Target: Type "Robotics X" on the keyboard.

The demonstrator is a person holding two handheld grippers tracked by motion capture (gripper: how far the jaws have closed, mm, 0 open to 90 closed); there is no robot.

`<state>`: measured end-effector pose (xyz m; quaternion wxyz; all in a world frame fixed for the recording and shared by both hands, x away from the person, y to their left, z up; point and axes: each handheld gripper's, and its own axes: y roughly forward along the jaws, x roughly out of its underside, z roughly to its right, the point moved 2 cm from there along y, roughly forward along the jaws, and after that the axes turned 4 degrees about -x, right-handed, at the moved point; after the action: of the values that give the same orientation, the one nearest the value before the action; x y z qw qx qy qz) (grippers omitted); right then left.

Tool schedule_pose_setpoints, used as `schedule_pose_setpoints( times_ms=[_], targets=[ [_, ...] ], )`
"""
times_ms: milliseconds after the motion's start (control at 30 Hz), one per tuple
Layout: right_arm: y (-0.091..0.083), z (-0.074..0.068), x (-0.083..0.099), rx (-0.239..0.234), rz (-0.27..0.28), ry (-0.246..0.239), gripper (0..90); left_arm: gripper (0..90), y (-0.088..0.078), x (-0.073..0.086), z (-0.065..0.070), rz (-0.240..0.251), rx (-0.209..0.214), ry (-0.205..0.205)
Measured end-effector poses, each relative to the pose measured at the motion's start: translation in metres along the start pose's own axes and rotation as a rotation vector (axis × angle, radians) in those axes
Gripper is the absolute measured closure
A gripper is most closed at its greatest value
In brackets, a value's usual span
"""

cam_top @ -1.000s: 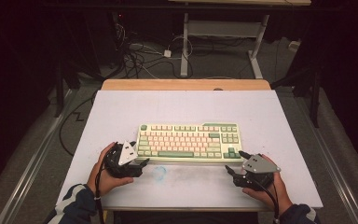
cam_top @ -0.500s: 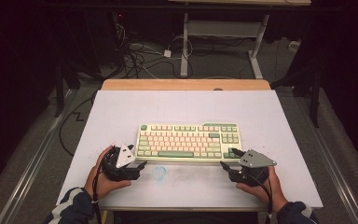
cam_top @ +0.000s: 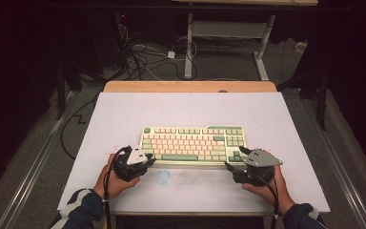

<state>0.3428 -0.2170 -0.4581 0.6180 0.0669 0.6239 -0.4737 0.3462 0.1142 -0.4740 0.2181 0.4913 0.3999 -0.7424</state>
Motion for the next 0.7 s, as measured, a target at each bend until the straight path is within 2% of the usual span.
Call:
schedule_pose_setpoints(
  times_ms=[67, 133, 200, 433, 600, 700],
  targets=[
    [0.0, 0.0, 0.0, 0.006, -0.003, 0.001, 25.5, 84.2, 0.003, -0.002, 0.004, -0.025, 0.019, 0.03],
    [-0.001, 0.0, 0.0, 0.009, 0.004, 0.0, 23.8, 87.1, 0.006, -0.006, 0.009, -0.027, 0.042, 0.034],
    [-0.001, 0.0, 0.0, 0.014, 0.004, -0.001, 21.7, 87.2, 0.011, -0.01, 0.012, -0.034, 0.048, 0.05],
    [0.001, 0.0, 0.002, 0.026, -0.011, -0.006, 19.6, 87.2, 0.031, -0.014, 0.021, -0.062, 0.063, 0.069],
    [0.002, -0.001, 0.002, 0.022, -0.016, -0.006, 19.6, 87.1, 0.039, -0.014, 0.029, -0.079, 0.076, 0.091],
    [0.003, -0.001, 0.002, 0.019, -0.02, -0.006, 19.6, 87.0, 0.042, -0.016, 0.031, -0.08, 0.083, 0.089]
  ],
)
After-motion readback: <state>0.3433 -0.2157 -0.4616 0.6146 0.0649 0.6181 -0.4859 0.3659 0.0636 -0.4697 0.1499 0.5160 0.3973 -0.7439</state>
